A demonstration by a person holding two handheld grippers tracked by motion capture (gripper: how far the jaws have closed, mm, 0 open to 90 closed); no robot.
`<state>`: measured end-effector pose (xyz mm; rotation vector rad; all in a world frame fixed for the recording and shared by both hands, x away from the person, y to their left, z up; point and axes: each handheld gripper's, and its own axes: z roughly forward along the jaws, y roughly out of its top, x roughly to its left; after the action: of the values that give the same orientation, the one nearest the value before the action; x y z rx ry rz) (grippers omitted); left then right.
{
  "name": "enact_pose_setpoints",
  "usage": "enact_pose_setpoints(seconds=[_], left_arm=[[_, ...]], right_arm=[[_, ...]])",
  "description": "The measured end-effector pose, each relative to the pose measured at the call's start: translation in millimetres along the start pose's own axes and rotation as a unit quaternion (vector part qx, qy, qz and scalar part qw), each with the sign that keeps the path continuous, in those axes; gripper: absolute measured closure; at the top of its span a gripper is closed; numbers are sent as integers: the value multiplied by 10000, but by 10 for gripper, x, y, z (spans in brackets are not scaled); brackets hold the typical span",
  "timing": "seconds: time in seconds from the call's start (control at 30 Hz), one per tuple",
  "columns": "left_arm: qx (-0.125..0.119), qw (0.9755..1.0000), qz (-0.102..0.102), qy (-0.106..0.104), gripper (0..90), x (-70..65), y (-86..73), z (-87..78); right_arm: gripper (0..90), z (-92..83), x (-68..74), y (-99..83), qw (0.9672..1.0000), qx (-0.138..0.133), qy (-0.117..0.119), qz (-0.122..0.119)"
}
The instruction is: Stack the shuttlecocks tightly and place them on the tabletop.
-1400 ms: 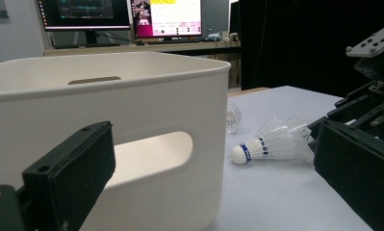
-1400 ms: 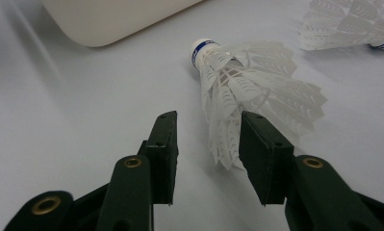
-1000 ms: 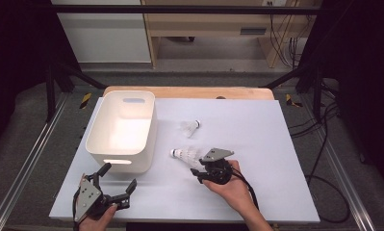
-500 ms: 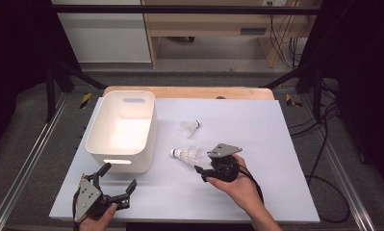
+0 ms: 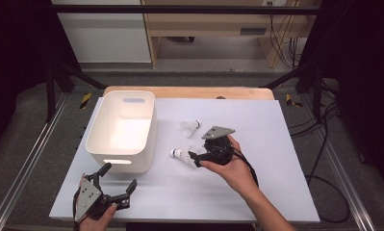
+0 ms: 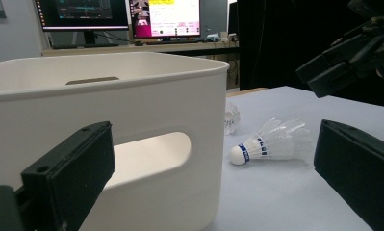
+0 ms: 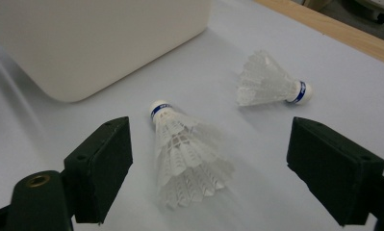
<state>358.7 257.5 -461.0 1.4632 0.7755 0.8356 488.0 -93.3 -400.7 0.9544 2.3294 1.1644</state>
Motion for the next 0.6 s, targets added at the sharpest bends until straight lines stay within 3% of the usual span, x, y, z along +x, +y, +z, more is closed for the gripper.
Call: enact_pose_setpoints(seconds=[0.2,0.43,0.6], left_arm=[[-7,10000,-23,15,7,7,-3,-1],[-17,10000,-56,24,7,13,-6,-2],[-20,10000,-62,25,7,18,-6,-2]], right_arm=[[139,119,-134,143,9998,-36,-88,171],[120,282,-290,255,9982,-23,-26,599],[107,413,-333,309,9981,-4,-69,617]])
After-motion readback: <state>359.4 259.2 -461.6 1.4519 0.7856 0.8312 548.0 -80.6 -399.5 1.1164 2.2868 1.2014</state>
